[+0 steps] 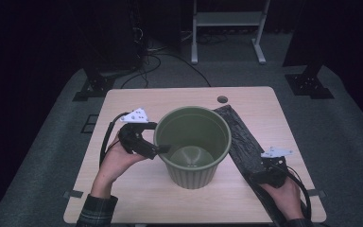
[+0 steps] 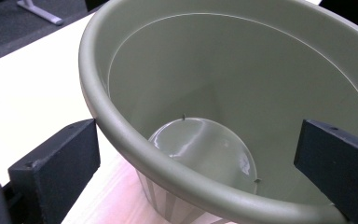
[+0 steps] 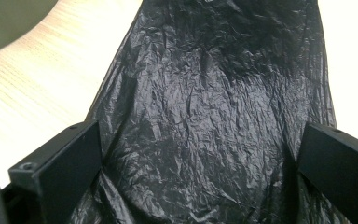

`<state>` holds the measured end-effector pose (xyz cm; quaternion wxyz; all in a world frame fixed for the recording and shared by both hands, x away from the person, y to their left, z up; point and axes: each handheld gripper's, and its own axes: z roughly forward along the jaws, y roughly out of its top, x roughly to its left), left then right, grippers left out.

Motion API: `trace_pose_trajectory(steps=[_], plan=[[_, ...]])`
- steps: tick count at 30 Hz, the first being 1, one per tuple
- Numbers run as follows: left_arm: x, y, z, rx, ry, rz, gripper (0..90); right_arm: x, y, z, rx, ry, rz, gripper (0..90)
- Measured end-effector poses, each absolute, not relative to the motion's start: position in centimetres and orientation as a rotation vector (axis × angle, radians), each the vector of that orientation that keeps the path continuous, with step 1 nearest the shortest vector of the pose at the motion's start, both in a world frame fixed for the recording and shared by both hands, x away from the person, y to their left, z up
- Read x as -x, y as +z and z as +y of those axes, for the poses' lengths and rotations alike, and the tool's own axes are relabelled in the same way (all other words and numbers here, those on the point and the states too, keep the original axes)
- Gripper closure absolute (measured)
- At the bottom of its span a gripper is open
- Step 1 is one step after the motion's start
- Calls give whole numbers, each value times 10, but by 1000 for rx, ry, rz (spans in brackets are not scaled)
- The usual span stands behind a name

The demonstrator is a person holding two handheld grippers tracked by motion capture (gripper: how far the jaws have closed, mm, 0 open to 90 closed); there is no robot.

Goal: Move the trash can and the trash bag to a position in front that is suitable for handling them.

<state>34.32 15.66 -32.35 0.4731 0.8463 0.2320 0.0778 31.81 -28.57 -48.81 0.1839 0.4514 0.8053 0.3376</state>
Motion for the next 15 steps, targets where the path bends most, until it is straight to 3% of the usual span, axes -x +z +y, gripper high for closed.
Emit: trace_pose_trajectory(steps=[15], plan=[[-318,-326,128,-2073,141,508,0,-318,-488,-286,-1272,952,2271,0]])
